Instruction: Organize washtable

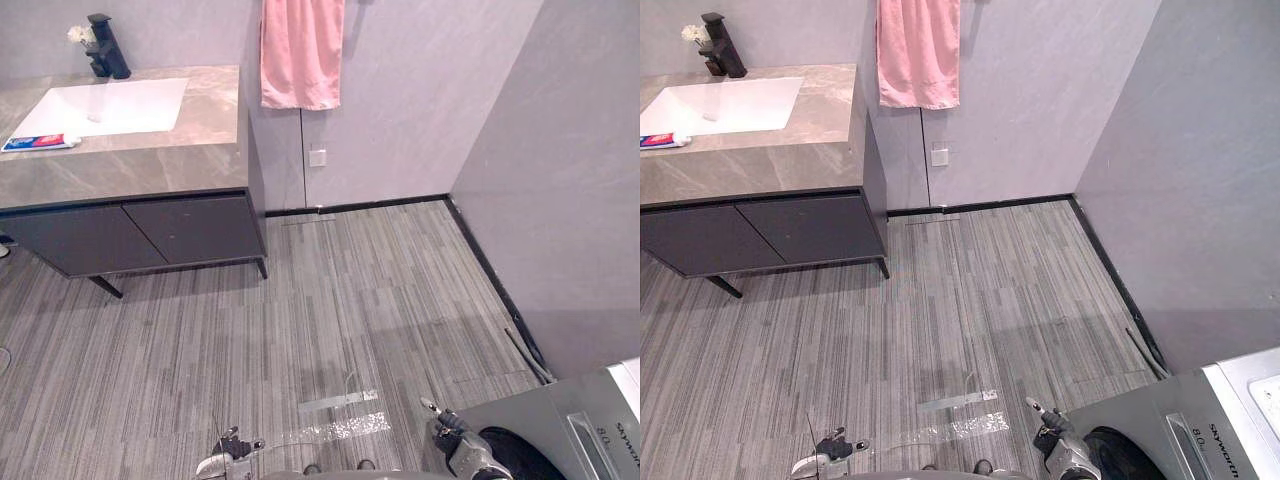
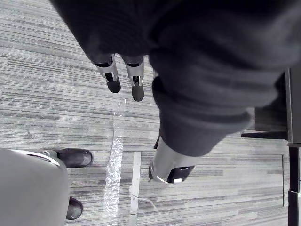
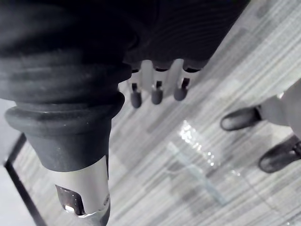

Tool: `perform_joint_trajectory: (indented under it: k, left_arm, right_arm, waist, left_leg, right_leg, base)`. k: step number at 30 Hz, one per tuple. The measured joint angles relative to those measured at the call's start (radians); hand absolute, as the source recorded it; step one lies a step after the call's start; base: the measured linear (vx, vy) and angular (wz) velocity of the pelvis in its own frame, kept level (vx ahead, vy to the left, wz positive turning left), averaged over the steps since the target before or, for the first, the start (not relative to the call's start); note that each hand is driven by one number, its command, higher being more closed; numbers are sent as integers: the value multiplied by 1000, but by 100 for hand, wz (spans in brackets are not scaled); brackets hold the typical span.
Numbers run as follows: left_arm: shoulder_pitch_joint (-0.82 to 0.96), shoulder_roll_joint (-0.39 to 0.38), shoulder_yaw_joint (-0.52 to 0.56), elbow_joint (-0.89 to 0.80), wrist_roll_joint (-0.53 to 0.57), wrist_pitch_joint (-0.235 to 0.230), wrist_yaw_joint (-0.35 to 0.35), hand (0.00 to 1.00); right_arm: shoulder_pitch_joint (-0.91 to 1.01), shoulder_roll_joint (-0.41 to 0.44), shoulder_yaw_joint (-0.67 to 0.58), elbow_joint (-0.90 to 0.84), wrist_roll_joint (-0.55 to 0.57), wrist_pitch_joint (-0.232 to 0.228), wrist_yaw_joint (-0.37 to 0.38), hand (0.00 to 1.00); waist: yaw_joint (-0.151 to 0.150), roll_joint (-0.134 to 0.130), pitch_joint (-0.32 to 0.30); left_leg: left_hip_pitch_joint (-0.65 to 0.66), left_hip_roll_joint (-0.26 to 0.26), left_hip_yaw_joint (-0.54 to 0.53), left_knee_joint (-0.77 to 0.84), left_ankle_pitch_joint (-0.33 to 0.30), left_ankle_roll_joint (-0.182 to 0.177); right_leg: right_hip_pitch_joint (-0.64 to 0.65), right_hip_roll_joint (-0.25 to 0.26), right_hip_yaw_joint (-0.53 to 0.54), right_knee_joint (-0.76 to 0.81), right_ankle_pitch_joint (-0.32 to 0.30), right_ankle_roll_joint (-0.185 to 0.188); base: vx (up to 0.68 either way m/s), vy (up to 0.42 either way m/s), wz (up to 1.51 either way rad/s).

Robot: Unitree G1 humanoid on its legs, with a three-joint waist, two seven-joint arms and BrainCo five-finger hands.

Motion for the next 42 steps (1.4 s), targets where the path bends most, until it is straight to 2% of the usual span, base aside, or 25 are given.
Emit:
perform_joint_trajectory:
  k: [12,15,19,20,21,22,23,25,27,29,30,32,33,34,35,36,38,40,41,42]
  left_arm:
    - [5,0,-31,6,-7,-3,-1,0]
    - [0,0,-30,7,-9,-2,1,0]
    - [8,-4,7,9,-39,-2,9,0]
    - [4,-5,38,4,-58,-3,13,0]
    - [-1,-5,67,-5,-89,-5,14,0]
    - [-1,-7,82,-6,-106,-9,15,0]
    - [4,-20,104,-6,-132,-14,19,0]
    - [8,-27,124,-3,-161,-15,19,0]
    - [18,-28,124,-3,-163,-15,19,0]
    - [30,-34,138,-3,-173,-15,19,0]
    - [34,-36,140,-2,-181,-14,20,0]
    - [40,-38,142,-5,-182,-15,20,0]
    - [48,-36,160,-3,-182,-14,20,0]
    - [46,-38,173,-2,-182,-15,20,0]
    - [47,-40,181,-1,-182,-15,21,0]
    - [41,-33,195,7,-180,-10,21,0]
    - [48,-21,204,9,-179,-5,20,0]
    - [62,-21,202,6,-178,-3,19,0]
    - [69,-18,196,7,-178,-3,18,0]
    - [68,-18,191,7,-178,-2,17,0]
  right_arm:
    - [55,0,-4,0,-21,1,-2,0]
    - [55,-4,-7,0,-19,1,-3,0]
    - [55,-9,-10,0,-19,1,-3,0]
    - [54,-6,-9,0,-19,1,-2,0]
    - [49,-5,-8,0,-19,1,0,0]
    - [49,-8,-8,-1,-18,1,0,0]
    - [55,-16,-5,-7,-15,0,-1,0]
    - [70,-21,-6,-30,-7,-1,-2,0]
    - [75,-26,-7,-30,-7,0,-2,0]
    - [83,-26,-3,-29,-5,0,-3,0]
    - [83,-26,-1,-29,-2,1,-3,0]
    - [82,-27,11,-28,-1,0,-4,0]
    - [81,-32,26,-22,-1,0,-4,0]
    - [73,-27,24,-9,-1,0,-4,0]
    - [60,-23,21,16,-2,0,-3,0]
    - [33,-6,18,33,-3,2,3,0]
    - [43,8,12,31,-8,1,3,0]
    - [50,5,-11,30,-8,0,3,0]
    - [49,4,-10,23,-8,-1,3,0]
    - [48,6,-10,21,-7,-1,4,0]
  waist:
    - [-3,5,7]
    - [-8,12,9]
    - [-2,20,22]
    - [-1,3,37]
    - [2,-16,54]
    - [4,-18,61]
    - [8,-8,71]
    - [7,18,76]
    - [16,22,78]
    - [38,20,78]
    - [38,21,78]
    - [39,23,77]
    - [55,18,70]
    - [61,12,60]
    - [70,-2,55]
    - [75,-21,44]
    - [79,-45,29]
    - [81,-48,22]
    - [78,-46,21]
    - [78,-45,21]
  left_leg:
    - [-27,-3,-5,18,0,1]
    - [-70,-1,1,19,9,11]
    - [-83,7,32,32,10,0]
    - [-133,11,58,160,-31,-45]
    - [-222,26,95,364,-57,-76]
    - [-271,42,107,475,-63,-76]
    - [-358,92,127,660,-96,-57]
    - [-427,150,127,762,-115,-32]
    - [-474,181,113,729,-116,-29]
    - [-494,185,63,531,-91,-57]
    - [-495,183,42,439,-73,-86]
    - [-499,197,36,267,-20,-110]
    - [-506,197,74,286,112,-100]
    - [-508,189,95,317,125,-75]
    - [-524,183,111,357,111,-62]
    - [-541,159,121,419,38,-6]
    - [-486,106,142,408,8,33]
    - [-404,71,163,404,-42,63]
    - [-353,57,174,392,-76,77]
    - [-322,50,180,379,-88,78]
  right_leg:
    - [-17,-7,-6,8,-5,-6]
    - [-64,-4,-5,8,3,-20]
    - [-87,-2,8,34,-4,-32]
    - [-99,-19,22,76,-40,-40]
    - [-104,-42,27,109,-66,-45]
    - [-102,-46,30,123,-74,-48]
    - [-95,-40,35,150,-100,-50]
    - [-77,-39,47,176,-128,-45]
    - [-61,-54,71,182,-149,-32]
    - [-36,-93,102,184,-175,-2]
    - [-21,-111,108,182,-189,11]
    - [12,-145,114,179,-223,51]
    - [40,-183,123,161,-252,82]
    - [50,-204,130,151,-259,78]
    - [51,-219,140,148,-264,56]
    - [37,-241,161,192,-208,64]
    - [14,-291,196,302,-150,98]
    - [-37,-330,221,508,-77,116]
    - [-112,-354,222,698,12,106]
    - [-162,-368,215,815,43,97]
  base:
    - [-70,-15,2]
    - [-39,-8,-5]
    - [33,-10,-14]
    - [13,-39,-3]
    - [3,-37,-1]
    - [-19,-67,-8]
    - [2,-29,-14]
    - [98,69,-20]
    - [185,158,-31]
    - [271,245,-39]
    - [352,328,-22]
    - [435,416,-11]
    - [481,456,-17]
    - [496,440,-27]
    - [537,342,-32]
    - [537,329,-21]
    - [580,365,6]
    - [509,302,-4]
    - [361,214,-15]
    - [484,270,-11]
